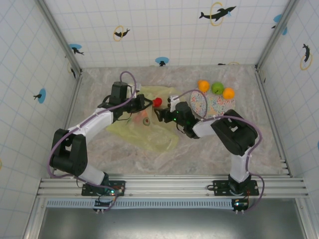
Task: Place the fruits into the plastic bag
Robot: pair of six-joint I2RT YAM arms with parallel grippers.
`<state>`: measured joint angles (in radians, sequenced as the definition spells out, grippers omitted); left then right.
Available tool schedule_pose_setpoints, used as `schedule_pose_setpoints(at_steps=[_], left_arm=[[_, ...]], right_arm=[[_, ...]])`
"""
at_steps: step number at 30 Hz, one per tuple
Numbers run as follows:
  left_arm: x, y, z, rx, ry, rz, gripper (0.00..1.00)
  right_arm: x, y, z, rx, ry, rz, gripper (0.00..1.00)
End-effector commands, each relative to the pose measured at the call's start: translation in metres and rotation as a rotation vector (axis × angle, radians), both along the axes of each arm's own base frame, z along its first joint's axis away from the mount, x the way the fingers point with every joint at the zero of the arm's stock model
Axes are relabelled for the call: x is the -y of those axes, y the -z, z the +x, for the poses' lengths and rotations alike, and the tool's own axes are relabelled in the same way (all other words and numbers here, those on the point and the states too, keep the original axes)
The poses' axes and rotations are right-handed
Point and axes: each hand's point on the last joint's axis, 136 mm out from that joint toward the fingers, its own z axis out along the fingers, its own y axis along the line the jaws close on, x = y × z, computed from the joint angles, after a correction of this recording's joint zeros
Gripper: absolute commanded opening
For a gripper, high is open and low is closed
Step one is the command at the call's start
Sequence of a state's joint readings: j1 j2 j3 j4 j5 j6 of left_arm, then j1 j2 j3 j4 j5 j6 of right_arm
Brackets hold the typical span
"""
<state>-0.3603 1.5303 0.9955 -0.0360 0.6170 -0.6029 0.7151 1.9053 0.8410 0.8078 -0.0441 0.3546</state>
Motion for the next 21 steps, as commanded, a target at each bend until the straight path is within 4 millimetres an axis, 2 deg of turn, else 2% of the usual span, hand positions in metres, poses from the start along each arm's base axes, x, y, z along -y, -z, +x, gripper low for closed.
schedule_pose_setpoints(at_steps=[1,7,13,21], left_arm=[[0.004,-0.012,-0.002,0.032,0.012,-0.016,0.0],[0.003,-0.01,-0.002,0.031,0.009,-0.012,0.0],[0.002,-0.011,-0.002,0.038,0.008,-0.002,0.0],[-0.004,-0.01,0.002,0.06,0.007,0.055,0.0]], right_arm=[[0.002,-0.005,-0.033,-0.04,-0.192,0.0,0.9],[0.022,0.002,-0.063,-0.067,-0.283,-0.113,0.87],[0.049,0.007,-0.075,-0.087,-0.23,-0.186,0.85],[0.103,0.007,-0.059,-0.163,0.078,-0.199,0.78]])
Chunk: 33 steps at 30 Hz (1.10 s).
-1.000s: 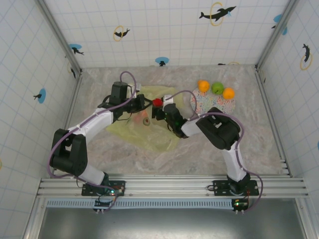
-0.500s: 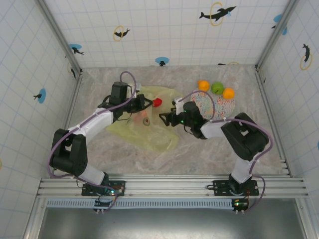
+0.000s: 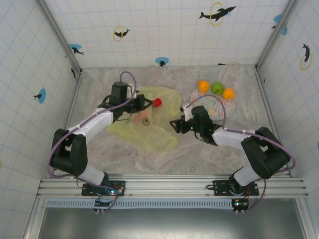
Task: Place the fruits into the plastic bag
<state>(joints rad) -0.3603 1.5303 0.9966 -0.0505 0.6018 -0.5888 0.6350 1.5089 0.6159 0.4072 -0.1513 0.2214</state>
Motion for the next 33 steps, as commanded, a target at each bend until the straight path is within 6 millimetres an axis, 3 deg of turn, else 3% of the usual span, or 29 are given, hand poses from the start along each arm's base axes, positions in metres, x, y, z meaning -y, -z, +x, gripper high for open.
schedule_pose_setpoints(at_steps=[1,8,14,21,33], left_arm=[[-0.002,-0.014,0.002,0.067,0.014,0.051,0.0],[0.0,-0.029,-0.001,0.124,0.078,0.039,0.0],[0.015,-0.043,-0.01,0.082,0.172,-0.11,0.0],[0.015,-0.061,-0.009,0.12,0.189,-0.136,0.0],[0.01,-0.04,-0.002,0.084,0.169,-0.11,0.0]], right_arm=[[0.035,0.002,0.008,-0.028,0.198,-0.02,0.78],[0.089,-0.002,0.015,0.041,0.426,-0.086,0.76],[0.099,0.004,0.009,0.045,0.432,-0.109,0.77],[0.081,0.017,0.004,-0.033,0.355,-0.026,0.76],[0.019,0.032,0.008,-0.171,0.217,0.109,0.73]])
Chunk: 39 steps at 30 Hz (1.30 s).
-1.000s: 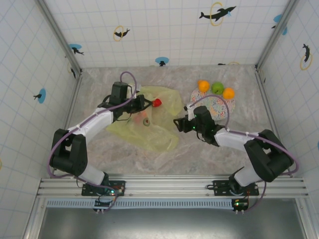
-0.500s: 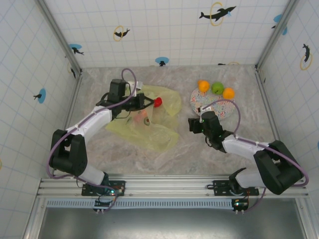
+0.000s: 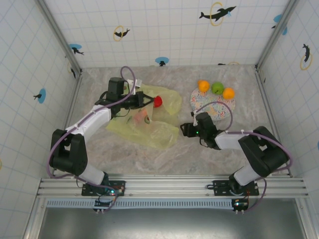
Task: Place the fruits into the plastic bag
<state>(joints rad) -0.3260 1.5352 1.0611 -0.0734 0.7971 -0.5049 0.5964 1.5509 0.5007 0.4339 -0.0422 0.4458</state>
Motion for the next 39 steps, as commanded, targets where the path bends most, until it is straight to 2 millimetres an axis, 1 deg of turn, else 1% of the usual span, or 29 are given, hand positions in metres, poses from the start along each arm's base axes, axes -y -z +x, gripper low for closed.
schedule_pose_setpoints(at_steps=[1,5,10,14,19,21,23,24,26,28,29,31,34,38,39], left_arm=[[0.0,-0.006,0.005,0.021,0.007,-0.017,0.0],[-0.002,-0.004,0.005,0.019,0.002,-0.014,0.0],[-0.005,-0.006,0.004,0.027,-0.002,-0.016,0.0],[-0.005,-0.008,0.003,0.033,-0.002,-0.02,0.0],[-0.006,-0.008,0.002,0.034,-0.005,-0.022,0.0],[-0.007,-0.009,0.002,0.035,-0.005,-0.026,0.0],[-0.007,-0.01,0.002,0.036,-0.007,-0.027,0.0],[-0.007,-0.011,0.002,0.037,-0.007,-0.027,0.0],[-0.008,-0.012,0.003,0.042,-0.012,-0.027,0.0],[-0.01,-0.012,0.004,0.041,-0.022,-0.026,0.0],[-0.012,-0.013,0.006,0.04,-0.03,-0.028,0.0],[-0.015,-0.016,0.009,0.043,-0.046,-0.032,0.0],[-0.024,-0.021,0.015,0.044,-0.086,-0.034,0.0],[-0.035,-0.033,0.023,0.068,-0.133,-0.015,0.0],[-0.037,-0.036,0.024,0.074,-0.142,-0.013,0.0]], right_arm=[[-0.032,-0.023,0.015,0.031,-0.036,0.12,0.72],[-0.048,-0.021,0.019,0.008,-0.055,0.163,0.72],[-0.064,-0.011,0.026,-0.024,-0.066,0.172,0.72],[-0.08,-0.005,0.034,-0.036,-0.084,0.179,0.68],[-0.098,0.003,0.039,-0.052,-0.094,0.18,0.51],[-0.102,0.003,0.043,-0.046,-0.087,0.177,0.42],[-0.104,0.0,0.046,-0.037,-0.078,0.183,0.32],[-0.104,-0.004,0.048,-0.024,-0.071,0.19,0.26],[-0.103,-0.012,0.05,-0.004,-0.06,0.195,0.19],[-0.099,-0.024,0.052,0.029,-0.046,0.191,0.07],[-0.096,-0.032,0.052,0.048,-0.038,0.188,0.03],[-0.091,-0.048,0.05,0.084,-0.028,0.189,0.0],[-0.087,-0.08,0.043,0.146,-0.029,0.204,0.0],[-0.085,-0.123,0.03,0.234,-0.03,0.209,0.0],[-0.084,-0.13,0.028,0.251,-0.027,0.203,0.0]])
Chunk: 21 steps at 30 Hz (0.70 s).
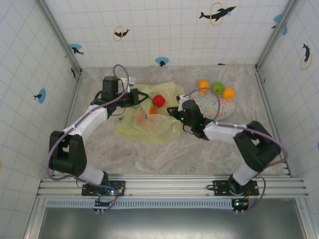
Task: Place the fruits into the plastic bag
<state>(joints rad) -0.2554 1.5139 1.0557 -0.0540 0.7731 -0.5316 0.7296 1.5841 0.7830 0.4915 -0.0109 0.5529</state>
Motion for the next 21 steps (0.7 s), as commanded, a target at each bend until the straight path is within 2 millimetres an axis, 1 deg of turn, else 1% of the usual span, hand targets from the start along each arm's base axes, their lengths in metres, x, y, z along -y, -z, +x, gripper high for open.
schedule_pose_setpoints(at_steps=[1,3,4,5,8,11,15,17,19,21], left_arm=[[-0.011,-0.031,0.006,0.065,-0.046,-0.006,0.0],[-0.014,-0.034,0.007,0.068,-0.058,-0.011,0.0],[-0.015,-0.033,0.008,0.064,-0.059,-0.012,0.0],[-0.016,-0.033,0.008,0.06,-0.065,-0.013,0.0],[-0.019,-0.032,0.011,0.047,-0.079,-0.018,0.0],[-0.021,-0.036,0.013,0.053,-0.089,-0.025,0.0],[-0.023,-0.039,0.013,0.069,-0.096,-0.026,0.0],[-0.023,-0.04,0.012,0.079,-0.099,-0.029,0.0],[-0.023,-0.037,0.012,0.078,-0.098,-0.031,0.0],[-0.023,-0.033,0.011,0.072,-0.097,-0.033,0.0]], right_arm=[[0.01,-0.023,-0.012,0.069,0.037,-0.041,0.0],[0.013,-0.028,-0.017,0.08,0.049,-0.047,0.0],[0.016,-0.026,-0.018,0.077,0.056,-0.053,0.0],[0.019,-0.021,-0.019,0.072,0.065,-0.067,0.0],[0.027,0.003,-0.021,0.028,0.081,-0.103,0.0],[0.036,0.027,-0.023,-0.017,0.093,-0.146,0.0],[0.051,0.049,-0.019,-0.074,0.114,-0.2,0.02],[0.054,0.054,-0.018,-0.088,0.103,-0.203,0.04],[0.055,0.054,-0.018,-0.089,0.09,-0.207,0.07],[0.058,0.049,-0.018,-0.079,0.076,-0.218,0.15]])
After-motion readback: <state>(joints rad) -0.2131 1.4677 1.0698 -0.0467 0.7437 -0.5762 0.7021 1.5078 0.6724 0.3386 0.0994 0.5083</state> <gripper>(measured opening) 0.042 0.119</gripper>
